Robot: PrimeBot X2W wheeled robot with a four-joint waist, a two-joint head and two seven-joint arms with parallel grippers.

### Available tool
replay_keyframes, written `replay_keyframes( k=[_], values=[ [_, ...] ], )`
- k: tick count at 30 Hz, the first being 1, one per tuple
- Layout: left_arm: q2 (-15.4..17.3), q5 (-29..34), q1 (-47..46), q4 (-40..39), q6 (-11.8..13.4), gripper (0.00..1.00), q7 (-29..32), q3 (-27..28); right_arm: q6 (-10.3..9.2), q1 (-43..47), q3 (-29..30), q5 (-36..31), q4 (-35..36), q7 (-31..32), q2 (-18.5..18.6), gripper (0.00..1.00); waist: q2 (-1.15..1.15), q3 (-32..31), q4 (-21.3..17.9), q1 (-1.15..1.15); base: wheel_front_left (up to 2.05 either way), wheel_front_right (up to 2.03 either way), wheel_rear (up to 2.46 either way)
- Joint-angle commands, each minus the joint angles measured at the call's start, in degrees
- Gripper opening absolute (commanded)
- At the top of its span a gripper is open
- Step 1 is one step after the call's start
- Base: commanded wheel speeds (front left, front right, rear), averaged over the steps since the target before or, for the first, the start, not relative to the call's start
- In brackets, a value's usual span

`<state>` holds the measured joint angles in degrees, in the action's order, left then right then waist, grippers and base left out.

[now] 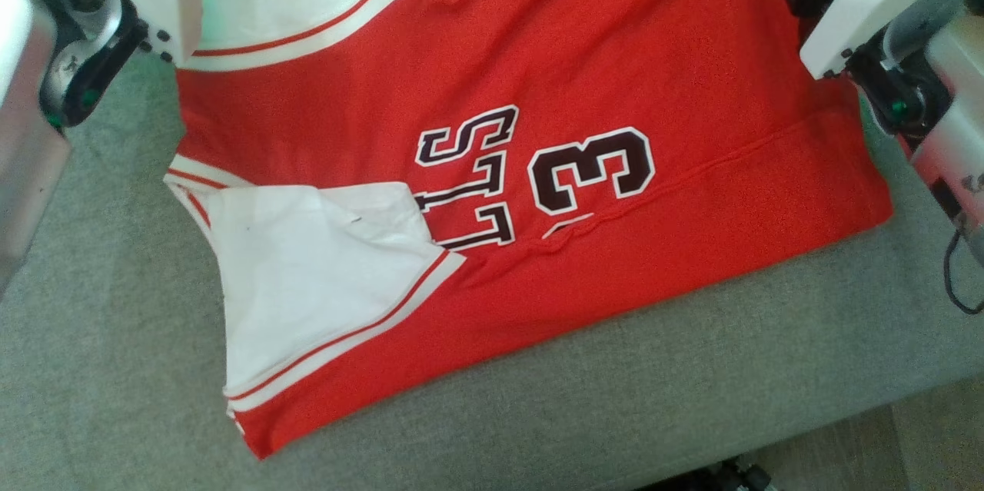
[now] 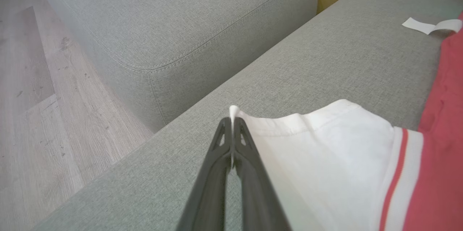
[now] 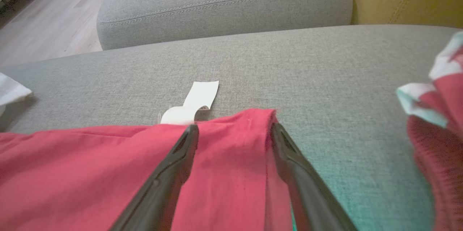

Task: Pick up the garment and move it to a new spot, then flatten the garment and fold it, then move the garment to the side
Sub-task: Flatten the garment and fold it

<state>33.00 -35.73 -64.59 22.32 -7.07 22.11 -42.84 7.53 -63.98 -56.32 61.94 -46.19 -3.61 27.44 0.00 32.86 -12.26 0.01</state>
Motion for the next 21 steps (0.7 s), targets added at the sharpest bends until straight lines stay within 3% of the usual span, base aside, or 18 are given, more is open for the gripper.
replay_keyframes(
  k=[1, 5, 6, 9, 11, 12, 21],
  values=[
    [1.72, 0.25, -3.14, -1.37, 0.09, 0.0, -0.39, 1.91, -0.04, -0.26, -0.28, 0.57, 0.33, -0.68, 0.41, 1.0, 0.0, 0.12, 0.16, -0.01, 0.0, 0.0, 0.0],
    [1.46, 0.24, -3.71, -1.23, 0.04, 0.0, -0.53, 1.54, -0.04, -2.06, -2.36, 2.04, -0.55, -1.85, 0.14, 1.0, 0.0, 0.51, 0.65, -0.01, 0.0, 0.0, 0.0],
    [1.44, 0.24, -3.83, -1.19, 0.03, 0.0, -0.57, 1.44, -0.04, -2.43, -2.89, 2.41, -0.68, -2.07, 0.1, 0.93, 0.0, 0.59, 0.75, -0.01, 0.0, 0.0, 0.0],
    [1.33, 0.29, -4.12, -1.01, 0.0, 0.0, -0.79, 1.14, -0.04, -3.41, -4.48, 3.32, -1.18, -2.83, 0.18, 0.49, 0.0, 0.69, 1.08, -0.01, 0.0, 0.0, 0.0],
    [1.35, 0.39, -4.25, -0.84, -0.02, 0.0, -1.13, 0.97, -0.04, -4.07, -5.54, 3.52, -1.67, -3.83, 0.36, 0.26, 0.0, 0.62, 1.21, -0.01, 0.0, 0.0, 0.0],
    [1.39, 0.37, -4.26, -0.66, -0.04, 0.0, -1.7, 0.93, -0.04, -4.57, -6.48, 3.81, -2.3, -4.73, 0.38, 0.0, 0.0, 0.45, 1.25, -0.01, 0.0, 0.0, 0.0],
    [2.12, 1.45, -4.44, -0.18, -0.18, 0.0, -7.48, 0.44, -0.04, -6.41, -9.71, 6.16, -3.91, -7.37, 1.15, 0.0, 0.0, -1.03, 0.91, -0.01, 0.0, 0.0, 0.0]
  ],
)
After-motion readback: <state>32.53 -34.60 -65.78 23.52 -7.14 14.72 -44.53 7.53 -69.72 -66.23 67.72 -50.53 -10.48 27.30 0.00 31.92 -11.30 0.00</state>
